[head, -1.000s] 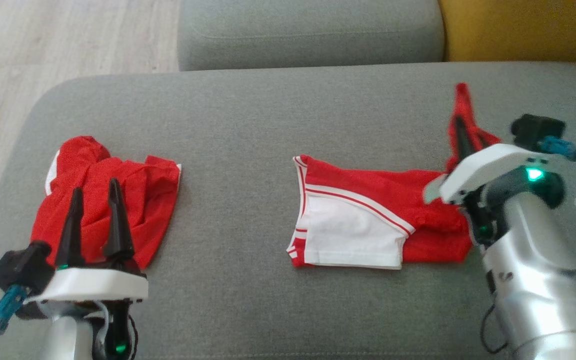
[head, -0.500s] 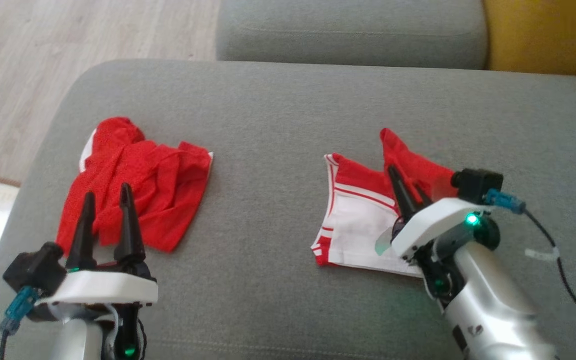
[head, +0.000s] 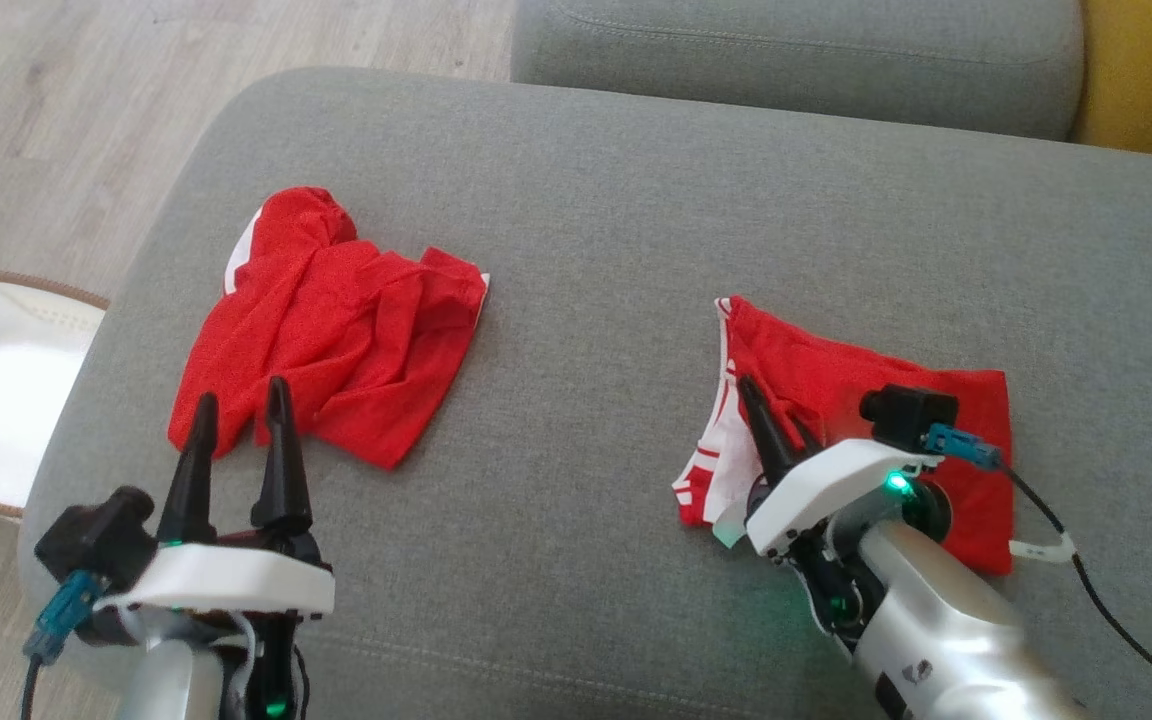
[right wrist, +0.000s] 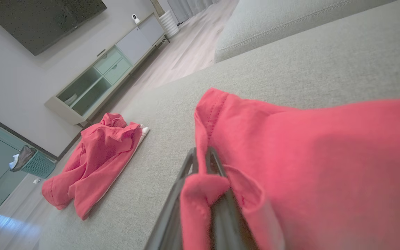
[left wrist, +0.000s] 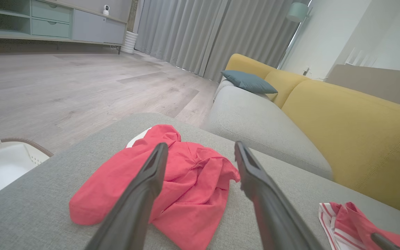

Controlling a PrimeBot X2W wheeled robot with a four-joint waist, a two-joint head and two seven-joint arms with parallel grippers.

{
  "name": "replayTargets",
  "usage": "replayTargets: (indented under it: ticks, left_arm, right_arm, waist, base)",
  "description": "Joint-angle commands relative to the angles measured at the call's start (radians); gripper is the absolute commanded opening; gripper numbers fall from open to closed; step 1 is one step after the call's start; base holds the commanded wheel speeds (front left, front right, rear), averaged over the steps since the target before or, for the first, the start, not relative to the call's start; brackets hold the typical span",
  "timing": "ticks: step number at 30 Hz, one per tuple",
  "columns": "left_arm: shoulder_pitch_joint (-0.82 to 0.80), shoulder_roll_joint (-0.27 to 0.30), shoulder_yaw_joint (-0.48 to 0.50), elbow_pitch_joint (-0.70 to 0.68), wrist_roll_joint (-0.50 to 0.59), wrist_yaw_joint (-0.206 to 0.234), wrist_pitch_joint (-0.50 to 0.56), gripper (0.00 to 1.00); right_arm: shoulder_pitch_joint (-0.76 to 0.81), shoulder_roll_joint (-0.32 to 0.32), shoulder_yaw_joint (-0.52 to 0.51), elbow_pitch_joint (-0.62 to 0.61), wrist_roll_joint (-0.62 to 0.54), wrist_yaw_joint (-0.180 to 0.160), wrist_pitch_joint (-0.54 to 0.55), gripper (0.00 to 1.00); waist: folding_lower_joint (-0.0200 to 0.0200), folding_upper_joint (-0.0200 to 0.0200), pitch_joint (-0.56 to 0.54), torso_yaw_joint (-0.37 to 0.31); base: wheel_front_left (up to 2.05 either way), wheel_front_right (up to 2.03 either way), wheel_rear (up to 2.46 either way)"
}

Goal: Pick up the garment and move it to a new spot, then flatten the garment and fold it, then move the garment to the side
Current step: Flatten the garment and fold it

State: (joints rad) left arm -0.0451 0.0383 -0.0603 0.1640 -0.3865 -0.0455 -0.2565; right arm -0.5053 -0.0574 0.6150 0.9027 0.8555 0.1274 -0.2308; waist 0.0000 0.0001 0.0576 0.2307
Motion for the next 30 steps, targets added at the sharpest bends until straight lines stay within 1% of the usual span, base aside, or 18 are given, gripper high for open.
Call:
replayTargets:
  ticks: [1,2,5,9,12,15,17,19,20,24,26,30]
  left_arm:
    - [-0.049,0.012,0.025,-0.029,-0.004,-0.004,-0.005,1.0]
    - [-0.05,0.012,0.025,-0.028,-0.004,-0.005,-0.005,1.0]
    - [-0.049,0.012,0.03,-0.024,-0.002,-0.006,-0.005,1.0]
    - [-0.042,0.012,0.04,-0.018,-0.001,-0.005,-0.005,1.0]
    - [-0.036,0.012,0.044,-0.018,-0.002,-0.003,-0.005,1.0]
    - [-0.032,0.012,0.048,-0.023,-0.001,-0.004,-0.005,1.0]
    - [-0.03,0.012,0.053,-0.032,0.0,-0.004,-0.005,1.0]
    - [-0.029,0.012,0.057,-0.042,0.001,-0.004,-0.005,1.0]
    - [-0.028,0.012,0.061,-0.054,0.003,-0.003,-0.005,1.0]
    - [-0.031,0.012,0.068,-0.083,0.003,0.001,-0.005,1.0]
    - [-0.032,0.012,0.066,-0.097,0.004,0.003,-0.005,1.0]
    - [-0.029,0.012,0.065,-0.117,0.008,0.008,-0.005,1.0]
  right_arm:
    - [-0.038,0.007,0.023,-0.019,0.01,0.003,-0.015,0.75]
    - [-0.041,0.007,0.04,-0.012,0.031,0.003,-0.019,1.0]
    - [-0.049,0.007,0.114,-0.023,0.08,0.003,-0.025,1.0]
    - [-0.065,0.007,0.194,-0.093,0.149,0.003,-0.029,1.0]
    - [-0.095,0.007,0.196,-0.139,0.167,0.003,-0.03,1.0]
    - [-0.133,0.007,0.151,-0.155,0.12,0.003,-0.031,1.0]
    - [-0.159,0.007,0.108,-0.143,0.04,0.003,-0.031,1.0]
    - [-0.18,0.007,0.054,-0.121,-0.064,0.003,-0.031,1.0]
    - [-0.186,0.007,-0.01,-0.099,-0.168,0.003,-0.031,1.0]
    - [-0.177,0.007,-0.142,-0.073,-0.397,0.003,-0.031,1.0]
    - [-0.155,-0.007,-0.202,-0.098,-0.525,0.003,-0.031,1.0]
    - [-0.071,-0.026,-0.322,-0.199,-0.722,0.003,-0.031,1.0]
  waist:
    - [0.0,-0.0001,0.0,0.002]
    - [0.0,-0.0001,0.0,0.004]
    - [0.0,-0.0001,-0.004,0.003]
    - [0.0,-0.0001,-0.015,-0.015]
    - [0.0,-0.0001,-0.027,-0.04]
    - [0.0,-0.0001,-0.039,-0.07]
    - [0.0,-0.0001,-0.045,-0.092]
    - [0.0,-0.0001,-0.051,-0.113]
    - [0.0,-0.0001,-0.057,-0.132]
    - [0.0,-0.0001,-0.061,-0.163]
    - [0.0,-0.0001,-0.061,-0.176]
    - [0.0,-0.0001,-0.062,-0.197]
  base:
    - [0.0,0.0,0.0]
    - [0.0,0.0,0.0]
    - [0.0,0.0,0.0]
    - [0.0,0.0,0.0]
    - [0.0,0.0,0.0]
    - [0.0,0.0,0.0]
    - [0.0,0.0,0.0]
    - [0.0,0.0,0.0]
    - [0.0,0.0,0.0]
    - [0.0,0.0,0.0]
    - [0.0,0.0,0.0]
    - [0.0,0.0,0.0]
